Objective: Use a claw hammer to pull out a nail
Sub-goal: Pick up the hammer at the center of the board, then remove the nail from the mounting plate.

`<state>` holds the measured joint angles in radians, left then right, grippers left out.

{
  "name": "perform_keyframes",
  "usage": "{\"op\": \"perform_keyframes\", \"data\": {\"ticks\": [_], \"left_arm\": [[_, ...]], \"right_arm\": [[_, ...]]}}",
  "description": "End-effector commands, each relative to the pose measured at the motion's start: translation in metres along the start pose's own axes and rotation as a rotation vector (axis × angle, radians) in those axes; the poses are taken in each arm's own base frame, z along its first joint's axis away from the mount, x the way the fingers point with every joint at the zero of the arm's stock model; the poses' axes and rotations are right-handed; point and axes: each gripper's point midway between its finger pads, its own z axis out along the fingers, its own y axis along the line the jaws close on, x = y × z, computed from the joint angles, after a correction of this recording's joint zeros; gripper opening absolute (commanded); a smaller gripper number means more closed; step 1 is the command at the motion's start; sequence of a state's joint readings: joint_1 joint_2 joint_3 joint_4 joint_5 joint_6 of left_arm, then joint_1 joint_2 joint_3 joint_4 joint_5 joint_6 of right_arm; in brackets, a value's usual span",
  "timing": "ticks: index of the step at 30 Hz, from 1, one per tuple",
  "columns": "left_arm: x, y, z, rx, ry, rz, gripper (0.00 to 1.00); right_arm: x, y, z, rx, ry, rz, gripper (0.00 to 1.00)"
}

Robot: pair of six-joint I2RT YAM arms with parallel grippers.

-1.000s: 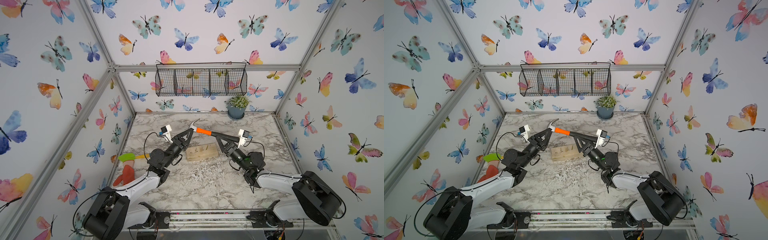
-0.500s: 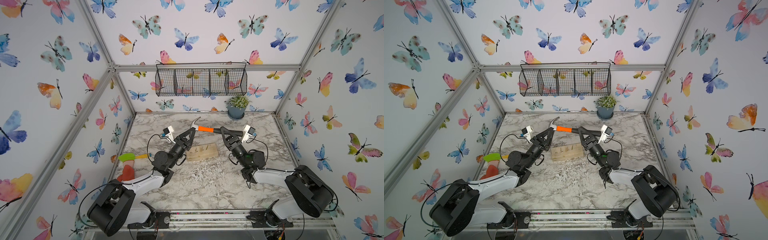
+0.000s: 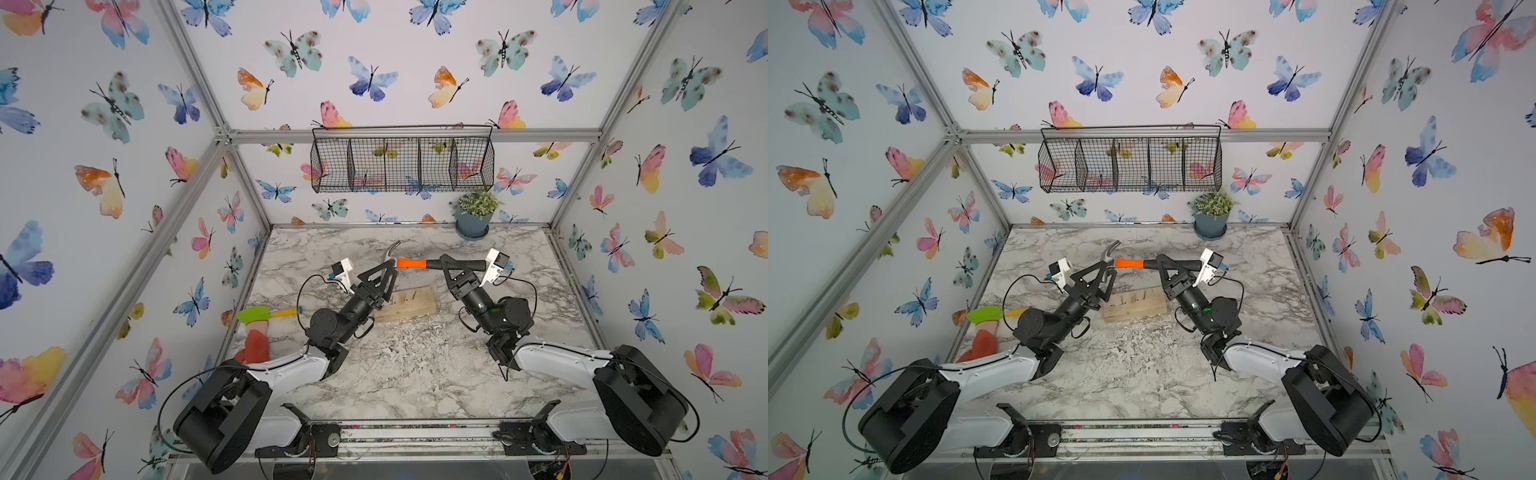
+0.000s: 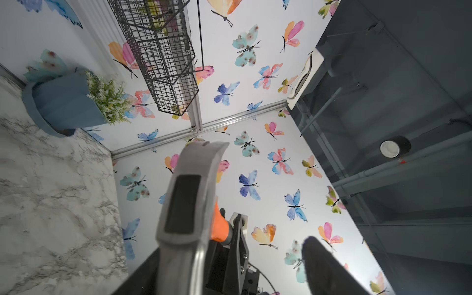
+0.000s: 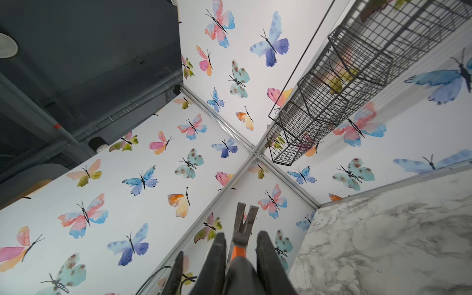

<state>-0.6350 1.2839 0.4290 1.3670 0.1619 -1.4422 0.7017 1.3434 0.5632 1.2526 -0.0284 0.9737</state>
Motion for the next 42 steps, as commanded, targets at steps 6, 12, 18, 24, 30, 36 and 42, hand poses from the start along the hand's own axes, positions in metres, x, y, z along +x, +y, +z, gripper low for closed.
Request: {"op": "perform_keyframes", "data": {"ticks": [6, 12, 18, 24, 30, 36, 42], "left_arm": [[-0.014, 0.010, -0.030, -0.069, -0.043, 0.047, 0.97], [-0.040, 0.045, -0.059, -0.293, -0.109, 0.127, 0.97], [-0.072, 0.063, -0.076, -0.694, -0.122, 0.401, 0.98], [-0.082, 0.082, -0.072, -0.894, -0.022, 0.530, 0.95], [-0.081, 0.098, -0.061, -0.931, 0.080, 0.583, 0.90], [-0.067, 0.114, -0.059, -0.930, 0.211, 0.601, 0.89], [-0.059, 0.135, -0.069, -0.954, 0.259, 0.580, 0.84]], "right_arm": [[-0.030, 0.002, 0.009, 0.201, 0.017, -0.303, 0.03], [-0.040, 0.001, 0.013, 0.324, 0.097, -0.471, 0.03], [-0.040, -0.009, 0.036, 0.473, 0.290, -0.629, 0.03], [-0.035, -0.019, 0.061, 0.603, 0.532, -0.711, 0.03], [-0.011, -0.037, 0.073, 0.653, 0.763, -0.707, 0.03], [0.011, -0.050, 0.075, 0.658, 0.895, -0.672, 0.03], [0.030, -0.068, 0.070, 0.688, 1.011, -0.640, 0.03]]}}
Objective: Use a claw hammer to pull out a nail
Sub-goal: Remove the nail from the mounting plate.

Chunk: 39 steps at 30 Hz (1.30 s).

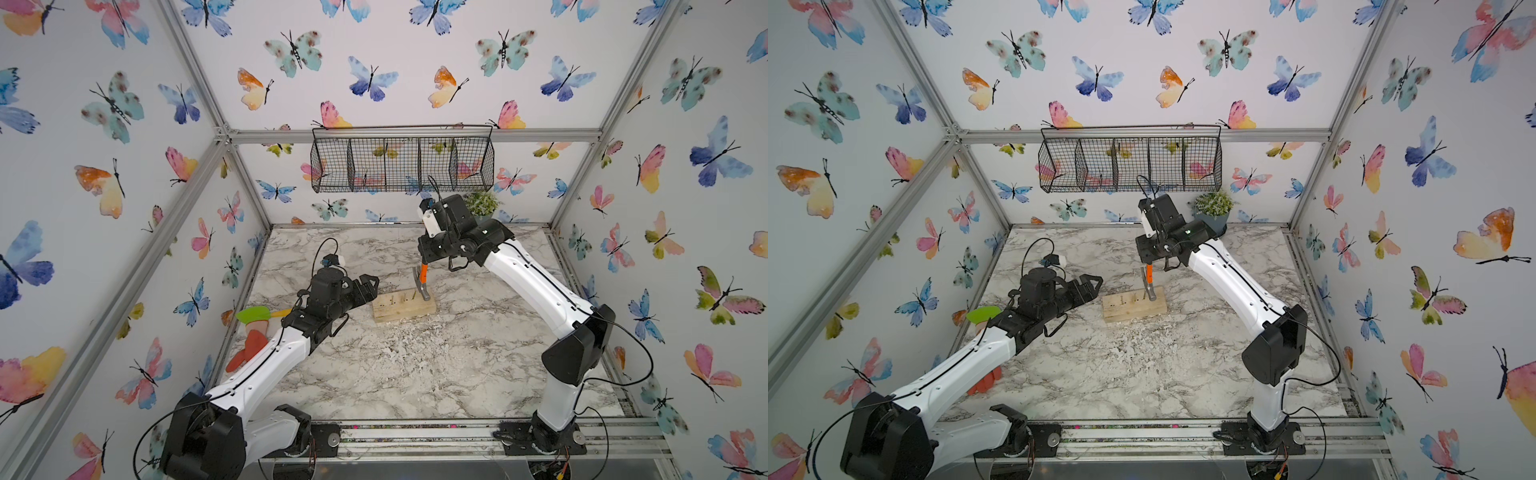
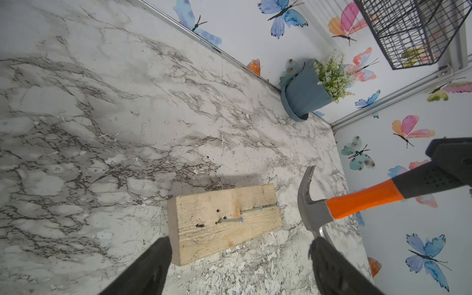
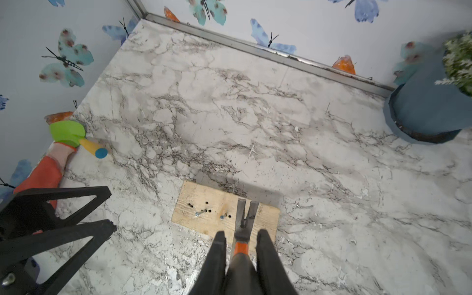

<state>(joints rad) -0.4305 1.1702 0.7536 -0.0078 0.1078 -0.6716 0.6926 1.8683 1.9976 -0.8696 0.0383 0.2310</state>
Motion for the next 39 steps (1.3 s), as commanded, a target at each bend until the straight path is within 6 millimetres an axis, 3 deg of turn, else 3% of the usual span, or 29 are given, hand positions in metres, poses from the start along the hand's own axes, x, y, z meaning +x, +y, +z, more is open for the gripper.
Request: {"op": "perform_keyframes", "data": {"ticks": [1, 6, 16, 21, 39], "left_arm": [[0.014, 0.004, 0.007, 0.016, 0.060, 0.031, 0.83], [0.022, 0.001, 0.011, 0.050, 0.097, 0.051, 0.84], [0.031, -0.035, -0.009, 0.203, 0.203, 0.154, 0.85], [0.032, -0.036, -0.015, 0.195, 0.226, 0.169, 0.86], [0.043, -0.033, -0.005, 0.212, 0.258, 0.145, 0.87]], "right_arm": [[-0.006, 0.006, -0.012, -0.047, 0.009, -0.008, 0.03], [0.006, 0.007, -0.006, -0.066, 0.056, 0.007, 0.03], [0.019, 0.004, -0.004, -0.106, 0.097, 0.046, 0.03], [0.023, -0.001, 0.000, -0.122, 0.123, 0.072, 0.03], [0.047, -0.001, 0.031, -0.165, 0.207, 0.118, 0.03]]}}
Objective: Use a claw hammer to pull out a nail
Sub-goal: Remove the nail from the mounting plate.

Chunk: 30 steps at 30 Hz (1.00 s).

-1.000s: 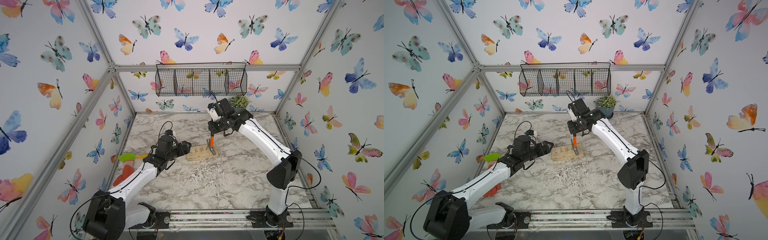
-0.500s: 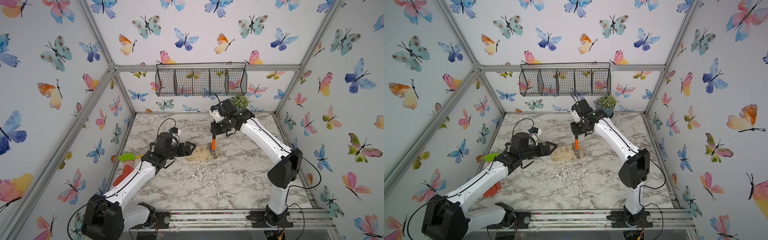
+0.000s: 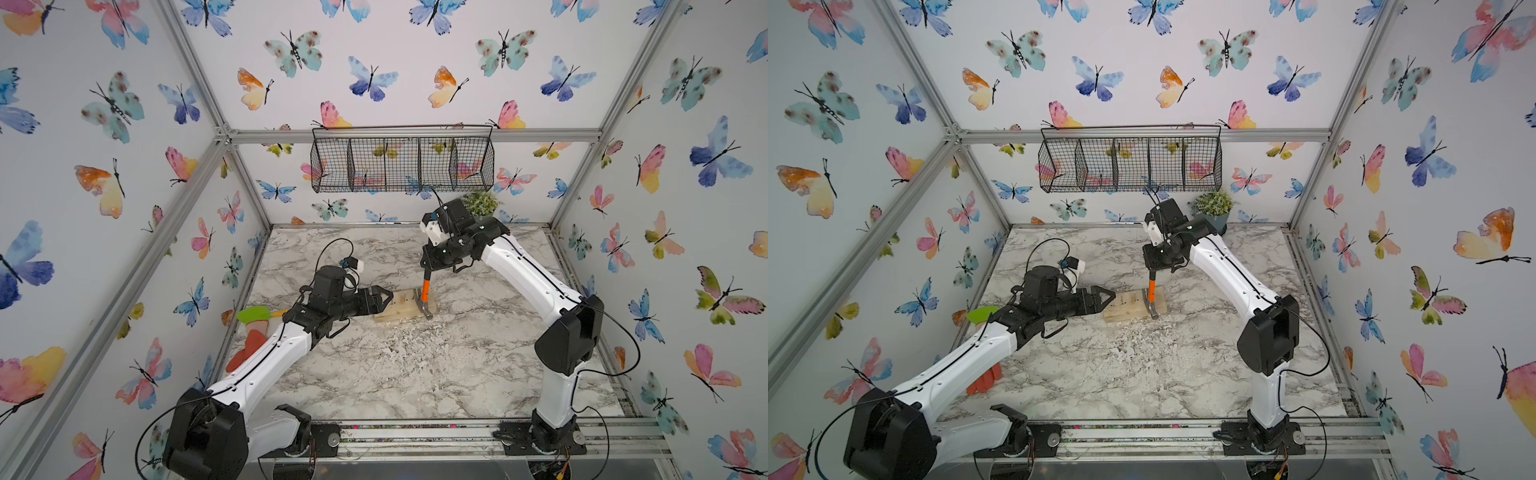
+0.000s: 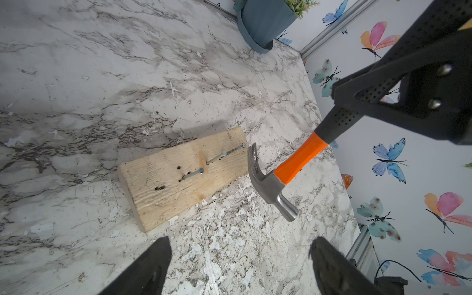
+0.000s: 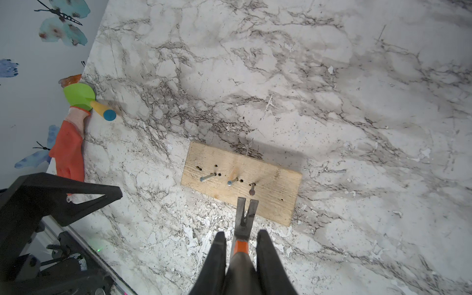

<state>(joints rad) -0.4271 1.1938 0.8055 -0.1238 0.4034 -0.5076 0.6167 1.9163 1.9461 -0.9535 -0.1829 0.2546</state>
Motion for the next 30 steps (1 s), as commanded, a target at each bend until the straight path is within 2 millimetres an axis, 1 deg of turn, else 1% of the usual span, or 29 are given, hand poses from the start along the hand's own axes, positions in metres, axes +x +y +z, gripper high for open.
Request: {"op": "perform_keyframes", "data": {"ticks": [1, 6, 11, 19, 23, 24, 27, 30], "left_arm": [[0.005, -0.001, 0.003, 0.025, 0.020, 0.007, 0.87], [0.006, 0.000, 0.004, 0.025, 0.021, 0.004, 0.87], [0.009, 0.001, 0.005, 0.028, 0.022, -0.009, 0.87], [0.012, 0.006, 0.007, 0.016, 0.027, -0.019, 0.87], [0.014, 0.011, 0.008, 0.001, 0.031, -0.021, 0.85], [0.016, 0.012, 0.009, -0.005, 0.034, -0.023, 0.84], [0.020, 0.019, 0.013, -0.028, 0.049, -0.030, 0.77], [0.027, 0.027, 0.017, -0.050, 0.070, -0.044, 0.68]], "right_arm": [[0.001, 0.005, 0.006, -0.031, -0.002, 0.020, 0.03], [0.005, 0.002, 0.014, -0.027, 0.004, 0.027, 0.03], [-0.001, 0.004, 0.015, -0.036, -0.019, 0.029, 0.03], [-0.009, 0.000, 0.022, -0.026, -0.032, 0.035, 0.03], [-0.017, -0.001, 0.020, -0.019, -0.058, 0.034, 0.03], [-0.019, -0.001, 0.019, -0.016, -0.067, 0.034, 0.03], [-0.027, -0.004, 0.014, 0.006, -0.102, 0.032, 0.03], [-0.033, -0.002, 0.008, 0.003, -0.145, 0.029, 0.03]]}}
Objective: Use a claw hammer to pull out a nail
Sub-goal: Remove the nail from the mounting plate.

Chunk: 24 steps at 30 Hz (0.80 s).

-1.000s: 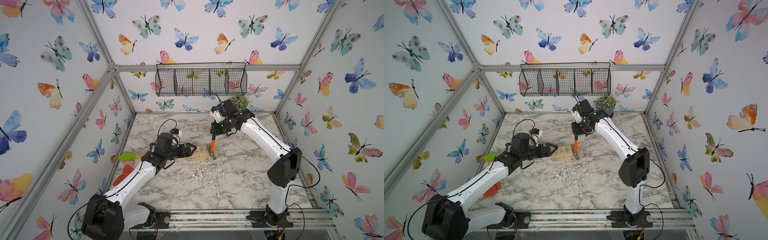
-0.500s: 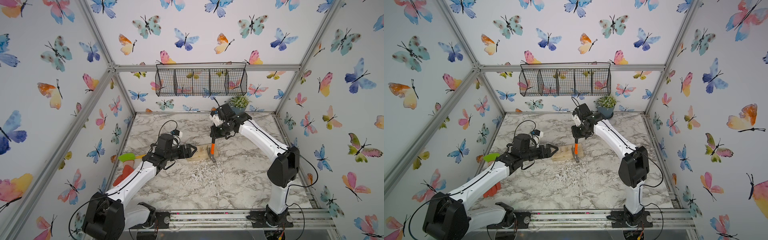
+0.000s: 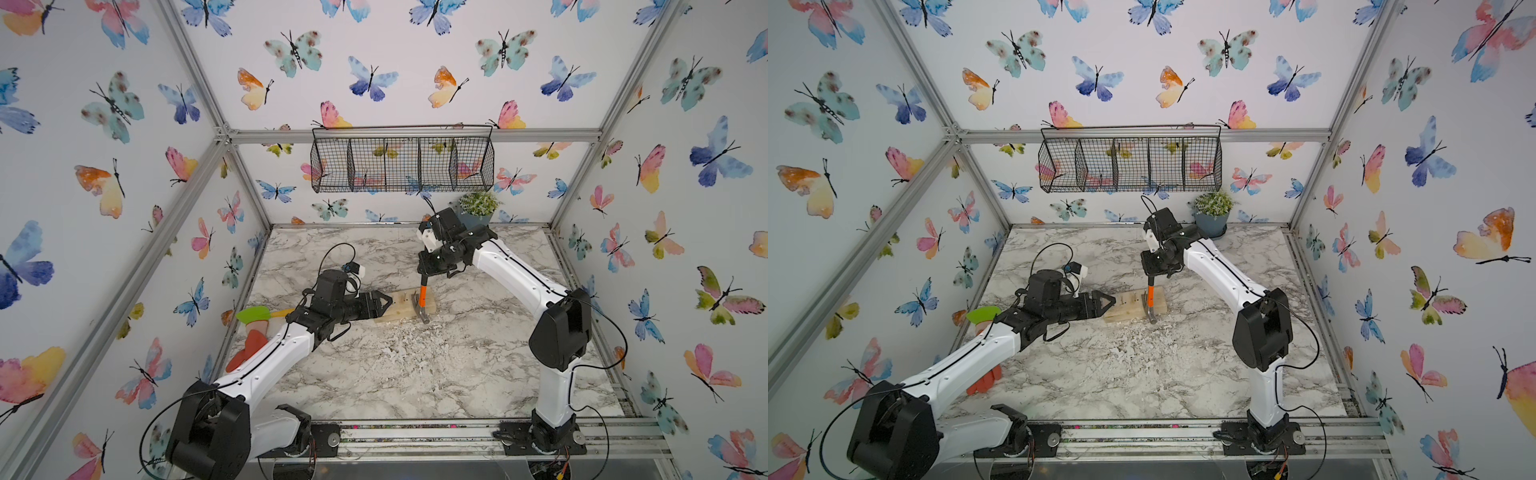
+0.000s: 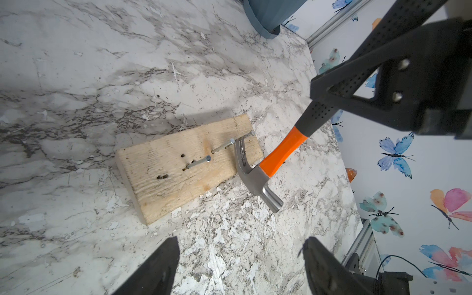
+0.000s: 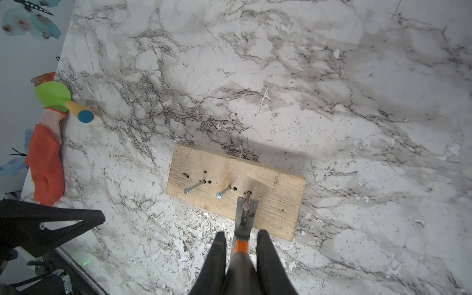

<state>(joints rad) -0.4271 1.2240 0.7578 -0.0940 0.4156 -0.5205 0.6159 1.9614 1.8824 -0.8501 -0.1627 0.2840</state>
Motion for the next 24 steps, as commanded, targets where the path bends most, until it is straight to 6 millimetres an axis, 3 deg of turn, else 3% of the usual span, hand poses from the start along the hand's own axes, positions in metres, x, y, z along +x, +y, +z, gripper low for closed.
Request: {"op": "perform_keyframes", "data": {"ticks": [1, 8, 24], "left_arm": [[0.010, 0.017, 0.009, -0.049, 0.033, -0.018, 0.65], [0.023, 0.035, 0.023, -0.123, 0.078, -0.038, 0.54], [0.015, 0.056, 0.067, -0.262, 0.082, -0.065, 0.28]], "right_arm": [[-0.036, 0.010, -0.029, -0.027, -0.160, 0.000, 0.03], [-0.037, 0.010, -0.033, -0.036, -0.203, 0.001, 0.03], [-0.036, 0.016, -0.052, -0.065, -0.283, -0.053, 0.03]]}}
